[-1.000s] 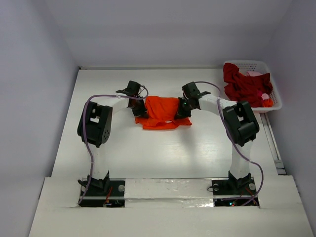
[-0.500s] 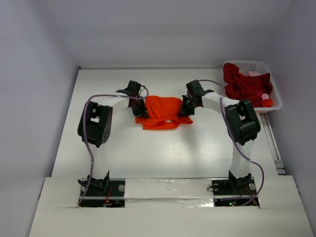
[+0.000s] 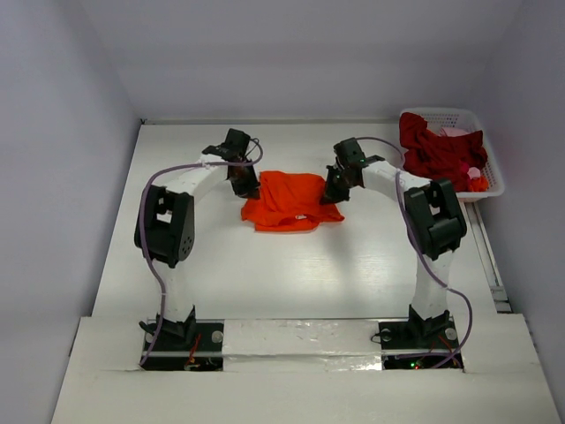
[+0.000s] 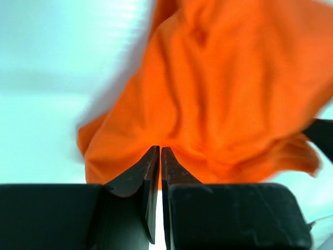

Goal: Fold and stack the t-shirts
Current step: Smooth out wrinkles on the folded tshirt

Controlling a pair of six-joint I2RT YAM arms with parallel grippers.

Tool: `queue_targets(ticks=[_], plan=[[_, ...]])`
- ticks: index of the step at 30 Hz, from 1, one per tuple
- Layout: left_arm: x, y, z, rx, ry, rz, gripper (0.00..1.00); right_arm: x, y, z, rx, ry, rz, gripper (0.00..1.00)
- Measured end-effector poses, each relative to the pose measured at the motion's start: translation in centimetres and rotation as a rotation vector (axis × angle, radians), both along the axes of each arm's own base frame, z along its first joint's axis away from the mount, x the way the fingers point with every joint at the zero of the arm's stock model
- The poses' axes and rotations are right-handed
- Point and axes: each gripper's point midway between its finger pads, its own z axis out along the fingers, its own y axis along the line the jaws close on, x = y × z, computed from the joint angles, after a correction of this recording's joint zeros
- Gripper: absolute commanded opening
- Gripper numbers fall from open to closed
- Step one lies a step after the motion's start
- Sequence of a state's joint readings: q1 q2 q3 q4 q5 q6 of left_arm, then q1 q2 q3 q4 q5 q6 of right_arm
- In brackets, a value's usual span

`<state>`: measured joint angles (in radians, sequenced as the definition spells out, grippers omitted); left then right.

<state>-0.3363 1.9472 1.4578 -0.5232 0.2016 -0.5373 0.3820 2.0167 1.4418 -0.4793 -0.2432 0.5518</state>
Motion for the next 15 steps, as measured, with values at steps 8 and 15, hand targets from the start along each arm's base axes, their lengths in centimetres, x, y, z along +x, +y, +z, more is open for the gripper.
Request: queue_targets(ticks=[8, 15], plan=[[2.0, -0.2, 8.8, -0.062, -0.183, 0.005, 0.05, 0.1, -0.4, 0.8, 0.002, -0.012, -0.003, 0.0], [0.4, -0.6, 5.9, -0.085, -0.128, -0.008, 0.06, -0.3, -0.3, 2.3, 0.022, -0.035, 0.006, 0.0]])
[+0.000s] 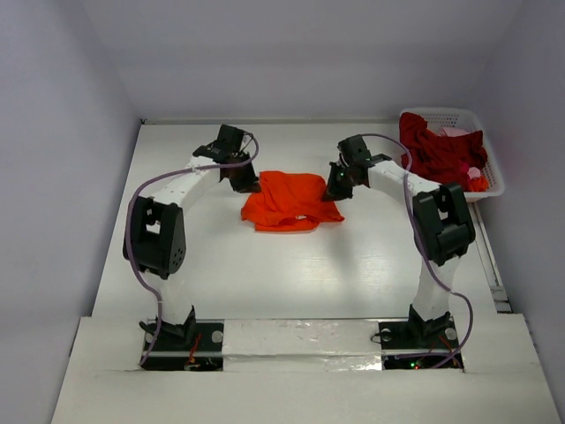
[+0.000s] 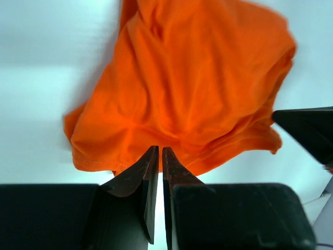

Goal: Fold and stack the t-shirts
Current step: Smooth out wrinkles on the folded tshirt

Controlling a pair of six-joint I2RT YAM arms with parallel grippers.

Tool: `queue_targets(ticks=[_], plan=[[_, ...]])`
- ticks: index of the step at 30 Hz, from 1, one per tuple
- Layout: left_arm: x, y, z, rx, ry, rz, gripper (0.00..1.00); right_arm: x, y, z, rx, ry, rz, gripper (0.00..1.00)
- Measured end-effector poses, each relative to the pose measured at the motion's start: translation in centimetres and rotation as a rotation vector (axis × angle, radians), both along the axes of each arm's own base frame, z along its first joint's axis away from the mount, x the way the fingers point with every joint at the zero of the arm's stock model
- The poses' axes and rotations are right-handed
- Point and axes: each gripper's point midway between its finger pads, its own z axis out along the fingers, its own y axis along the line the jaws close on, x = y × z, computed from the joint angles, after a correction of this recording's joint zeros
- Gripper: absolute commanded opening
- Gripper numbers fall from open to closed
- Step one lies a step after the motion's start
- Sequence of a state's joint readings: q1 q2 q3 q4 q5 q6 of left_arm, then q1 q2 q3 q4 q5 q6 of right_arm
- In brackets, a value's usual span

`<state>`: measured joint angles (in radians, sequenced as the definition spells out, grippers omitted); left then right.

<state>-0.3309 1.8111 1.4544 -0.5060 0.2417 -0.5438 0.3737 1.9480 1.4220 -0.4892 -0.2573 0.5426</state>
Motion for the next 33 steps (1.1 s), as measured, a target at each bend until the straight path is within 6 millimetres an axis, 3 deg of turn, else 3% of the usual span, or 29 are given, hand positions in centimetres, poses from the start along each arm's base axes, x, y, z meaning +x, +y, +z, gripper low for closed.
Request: queue_targets(ticks=[5, 10, 18, 26, 33], plan=[[-2.4, -1.3, -3.9, -0.015, 0.078, -0.039, 0.06, -0.8, -0.5, 0.0, -0.012, -0.003, 0.008, 0.0], [-3.6, -3.3, -6.4, -0.023, 0.118, -0.076, 0.06, -2.1, -0.7, -1.2, -0.026, 0.03, 0.016, 0.0], [-3.9, -5.4, -6.8, -0.041, 0.11, -0.109, 0.06, -3.4, 1.4, -1.3, -0.034, 0.028, 0.071, 0.0], [-4.0, -5.6, -7.4, -0.044, 0.111, -0.106, 0.06, -3.9, 2.2, -1.3, -0.033, 0.027, 0.092, 0.0], [-5.9, -4.8, -9.7, -0.035, 0.158, -0.106, 0.06, -5.1, 1.9, -2.6, -0.04, 0.05, 0.092, 0.0]])
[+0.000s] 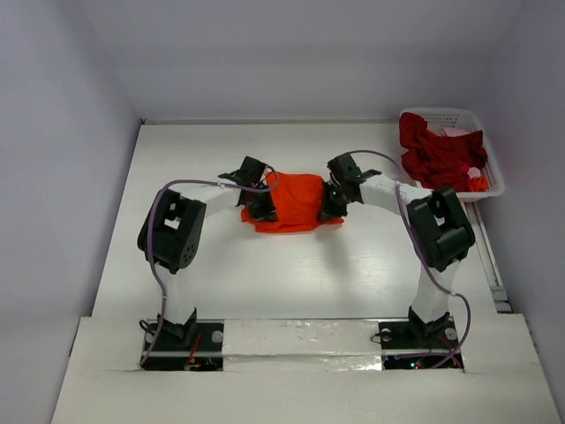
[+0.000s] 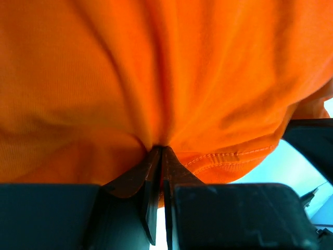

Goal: Fold and stack the t-shirts
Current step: Smooth out wrinkles on the folded tshirt

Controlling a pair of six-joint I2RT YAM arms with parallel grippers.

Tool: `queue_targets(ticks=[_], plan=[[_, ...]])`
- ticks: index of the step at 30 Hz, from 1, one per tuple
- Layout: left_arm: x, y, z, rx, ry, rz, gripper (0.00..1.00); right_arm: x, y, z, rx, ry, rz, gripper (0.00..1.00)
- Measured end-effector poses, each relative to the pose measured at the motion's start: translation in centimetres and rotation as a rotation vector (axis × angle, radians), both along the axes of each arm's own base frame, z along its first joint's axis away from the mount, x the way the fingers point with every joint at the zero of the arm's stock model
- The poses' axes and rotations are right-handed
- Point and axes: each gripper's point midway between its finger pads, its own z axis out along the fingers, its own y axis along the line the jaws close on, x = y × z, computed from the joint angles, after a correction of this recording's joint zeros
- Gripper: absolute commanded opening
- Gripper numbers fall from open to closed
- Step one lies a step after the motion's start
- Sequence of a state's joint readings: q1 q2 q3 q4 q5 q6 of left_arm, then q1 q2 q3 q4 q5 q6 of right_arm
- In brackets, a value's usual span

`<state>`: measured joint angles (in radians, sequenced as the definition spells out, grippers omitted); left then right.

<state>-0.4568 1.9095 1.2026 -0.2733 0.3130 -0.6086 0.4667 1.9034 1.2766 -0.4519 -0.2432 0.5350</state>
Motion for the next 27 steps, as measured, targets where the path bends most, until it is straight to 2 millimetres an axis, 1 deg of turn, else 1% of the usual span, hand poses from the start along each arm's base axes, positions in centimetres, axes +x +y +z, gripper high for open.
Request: queue_targets(ticks=[4, 9, 13, 15, 17, 19, 21, 22, 23, 24, 25, 26, 27], plan=[[-0.3, 0.0, 0.0, -0.021, -0.032, 0.001, 0.06, -1.2, -0.4, -0.9, -0.007, 0.025, -0.005, 0.0], [-1.6, 0.5, 0.0, -0.027, -0.034, 0.008, 0.06, -2.4, -0.3, -1.3, -0.004, 0.033, 0.0, 0.0], [-1.7, 0.9, 0.1, -0.005, -0.04, 0.022, 0.06, -2.6, -0.1, -1.3, -0.004, 0.029, 0.008, 0.0], [-1.7, 1.4, 0.3, 0.022, -0.048, 0.035, 0.08, -2.6, -0.1, -1.1, -0.008, 0.026, 0.009, 0.0], [-1.6, 2.0, 0.8, 0.054, -0.06, 0.048, 0.13, -2.2, -0.1, -0.6, -0.018, 0.017, 0.01, 0.0], [-1.0, 2.5, 1.8, 0.089, -0.085, 0.063, 0.29, -1.3, 0.0, 0.5, -0.023, -0.011, 0.009, 0.0], [0.3, 2.8, 3.5, 0.113, -0.133, 0.079, 0.37, -0.2, 0.1, 2.0, -0.027, -0.052, 0.004, 0.0], [1.2, 2.8, 4.6, 0.118, -0.163, 0.088, 0.46, 0.3, 0.2, 3.0, -0.027, -0.078, 0.003, 0.0], [2.1, 2.7, 5.9, 0.119, -0.198, 0.095, 0.52, 0.8, 0.2, 4.0, -0.026, -0.106, 0.0, 0.0], [2.9, 2.8, 7.1, 0.121, -0.229, 0.105, 0.58, 1.3, 0.2, 5.2, -0.027, -0.135, -0.004, 0.12], [3.7, 2.9, 8.5, 0.121, -0.262, 0.119, 0.7, 1.7, 0.1, 6.3, -0.029, -0.16, -0.011, 0.21], [4.5, 3.1, 9.8, 0.123, -0.295, 0.128, 0.75, 2.1, 0.0, 7.5, -0.031, -0.188, -0.015, 0.32], [5.1, 3.4, 11.2, 0.124, -0.328, 0.146, 0.8, 2.4, -0.2, 8.8, -0.034, -0.219, -0.019, 0.59]])
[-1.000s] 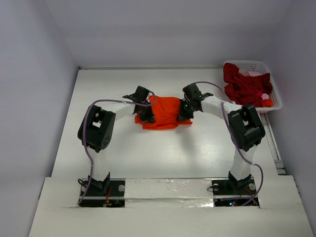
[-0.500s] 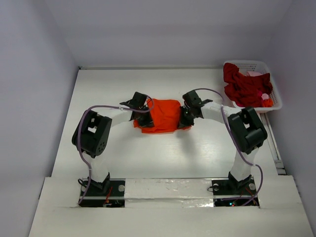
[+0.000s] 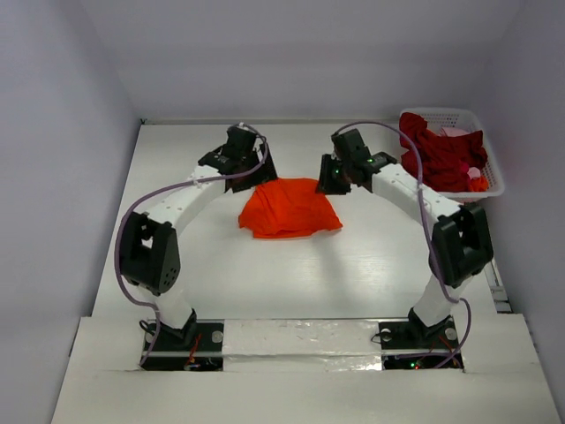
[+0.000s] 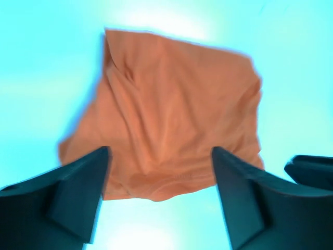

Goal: Fold and stack the t-shirts
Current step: Smooth out wrinkles on the folded tshirt

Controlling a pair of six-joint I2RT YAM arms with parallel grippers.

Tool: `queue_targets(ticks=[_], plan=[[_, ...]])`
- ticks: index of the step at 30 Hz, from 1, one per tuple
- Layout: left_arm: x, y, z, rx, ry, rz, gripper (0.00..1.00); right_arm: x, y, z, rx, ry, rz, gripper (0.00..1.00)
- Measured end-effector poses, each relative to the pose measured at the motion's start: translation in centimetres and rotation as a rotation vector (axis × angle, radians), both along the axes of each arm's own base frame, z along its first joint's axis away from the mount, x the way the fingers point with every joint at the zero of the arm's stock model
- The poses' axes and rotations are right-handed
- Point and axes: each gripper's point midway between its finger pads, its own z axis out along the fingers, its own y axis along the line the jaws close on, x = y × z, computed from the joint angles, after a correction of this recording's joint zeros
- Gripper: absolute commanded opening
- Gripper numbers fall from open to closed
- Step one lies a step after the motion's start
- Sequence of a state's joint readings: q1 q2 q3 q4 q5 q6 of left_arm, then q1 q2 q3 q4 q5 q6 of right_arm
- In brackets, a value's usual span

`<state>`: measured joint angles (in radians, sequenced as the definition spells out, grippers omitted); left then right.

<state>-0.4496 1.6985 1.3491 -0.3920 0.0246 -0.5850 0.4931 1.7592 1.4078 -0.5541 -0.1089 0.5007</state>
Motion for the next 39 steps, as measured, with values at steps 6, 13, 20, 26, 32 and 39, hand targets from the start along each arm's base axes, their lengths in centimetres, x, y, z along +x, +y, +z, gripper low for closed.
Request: queue_targets(ticks=[6, 13, 20, 26, 32, 39], plan=[[2.0, 5.1, 7.3, 0.031, -0.168, 0.147, 0.86, 0.8, -2.0, 8.1, -0.02, -0.194, -0.052, 0.94], [-0.1, 14.0, 12.4, 0.125, -0.33, 0.353, 0.87, -0.5, -7.0, 12.8, -0.107, -0.332, -0.201, 0.94], [-2.5, 17.6, 11.1, 0.275, -0.387, 0.409, 0.92, -1.4, -15.4, 11.1, -0.231, -0.354, -0.405, 1.0], [-2.1, 19.0, 7.2, 0.344, -0.317, 0.415, 0.92, -1.1, -22.4, 7.5, -0.306, -0.28, -0.569, 1.0], [-1.3, 20.3, 7.6, 0.374, -0.345, 0.471, 0.94, 0.2, -23.3, 8.8, -0.292, -0.347, -0.619, 1.0], [-1.2, 21.5, 7.5, 0.371, -0.343, 0.519, 0.92, 1.6, -24.0, 9.8, -0.25, -0.399, -0.647, 1.0]])
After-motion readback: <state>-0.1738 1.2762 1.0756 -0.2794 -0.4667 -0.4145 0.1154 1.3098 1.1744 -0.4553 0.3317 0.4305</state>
